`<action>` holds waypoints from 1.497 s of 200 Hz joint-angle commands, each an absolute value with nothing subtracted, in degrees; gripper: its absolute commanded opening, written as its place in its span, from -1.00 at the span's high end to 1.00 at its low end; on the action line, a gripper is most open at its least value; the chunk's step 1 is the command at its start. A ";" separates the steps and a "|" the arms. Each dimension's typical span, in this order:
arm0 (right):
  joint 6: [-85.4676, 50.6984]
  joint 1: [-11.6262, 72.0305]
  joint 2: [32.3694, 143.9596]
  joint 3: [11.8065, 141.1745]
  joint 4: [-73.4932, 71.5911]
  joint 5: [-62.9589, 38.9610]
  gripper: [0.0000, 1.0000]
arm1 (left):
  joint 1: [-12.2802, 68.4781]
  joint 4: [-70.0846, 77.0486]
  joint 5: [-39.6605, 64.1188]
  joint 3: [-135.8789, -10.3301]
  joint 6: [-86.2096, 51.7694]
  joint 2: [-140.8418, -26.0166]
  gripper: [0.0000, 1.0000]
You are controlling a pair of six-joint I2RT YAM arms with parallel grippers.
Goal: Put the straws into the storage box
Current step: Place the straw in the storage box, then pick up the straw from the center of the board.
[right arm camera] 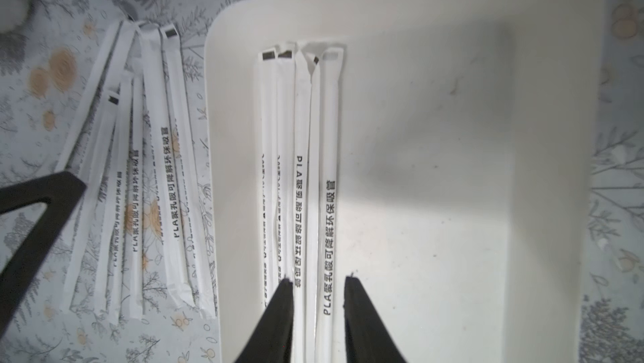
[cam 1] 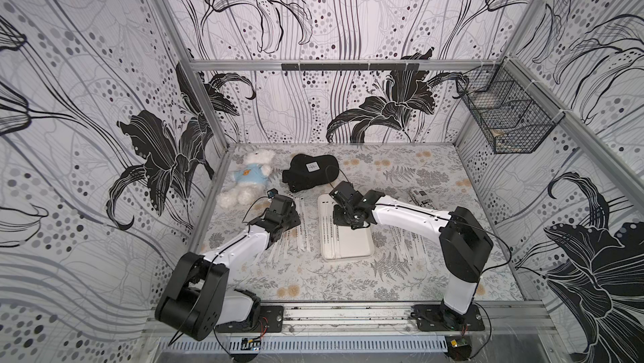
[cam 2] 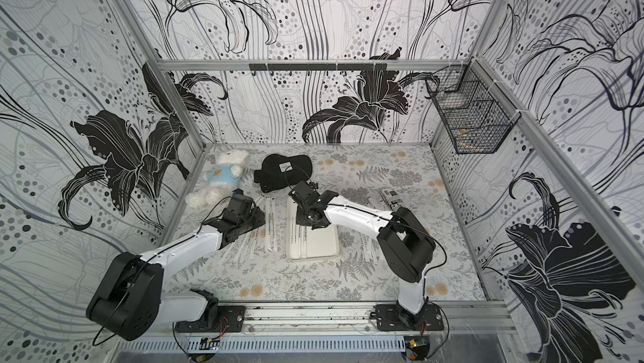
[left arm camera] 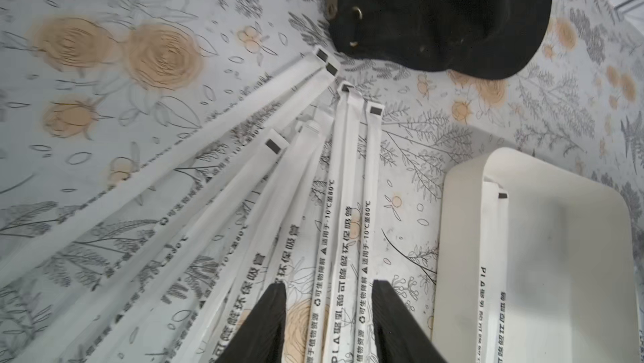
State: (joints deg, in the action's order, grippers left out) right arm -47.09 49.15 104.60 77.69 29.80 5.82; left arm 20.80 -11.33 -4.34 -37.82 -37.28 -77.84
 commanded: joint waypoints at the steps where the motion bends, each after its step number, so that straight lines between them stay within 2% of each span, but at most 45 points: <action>1: -45.88 48.35 102.64 75.02 29.55 7.16 0.41 | 23.37 -13.01 -5.84 -42.63 -33.62 -80.55 0.09; 68: -46.55 47.24 100.21 70.46 27.52 7.21 0.41 | 29.44 -17.00 -15.17 -49.91 -33.14 -92.15 0.18; 91: -46.33 46.76 99.85 69.74 27.04 7.03 0.41 | 30.10 -17.45 -15.45 -50.71 -33.70 -94.53 0.24; 122: -46.05 46.23 99.28 68.93 26.82 6.98 0.41 | 30.31 -16.75 -15.38 -50.21 -34.25 -95.95 0.36; 174: -46.35 45.97 99.01 68.29 26.32 6.73 0.41 | 30.41 -15.86 -15.29 -49.66 -34.15 -97.78 0.68; 203: -46.41 45.97 98.61 68.12 26.45 7.19 0.41 | 30.50 -15.36 -15.56 -48.39 -34.52 -97.81 0.69; 253: -45.88 45.97 99.48 69.46 26.88 6.85 0.41 | 30.76 -16.17 -15.47 -47.12 -35.33 -95.38 0.53; 299: -45.61 45.97 100.49 70.66 27.03 6.59 0.41 | 30.76 -13.91 -14.32 -44.91 -35.85 -96.84 0.61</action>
State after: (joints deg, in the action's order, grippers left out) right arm -46.87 46.19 100.31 68.99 26.48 6.26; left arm 30.50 -15.31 -14.85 -46.98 -35.09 -95.81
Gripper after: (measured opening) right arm 0.294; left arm 0.210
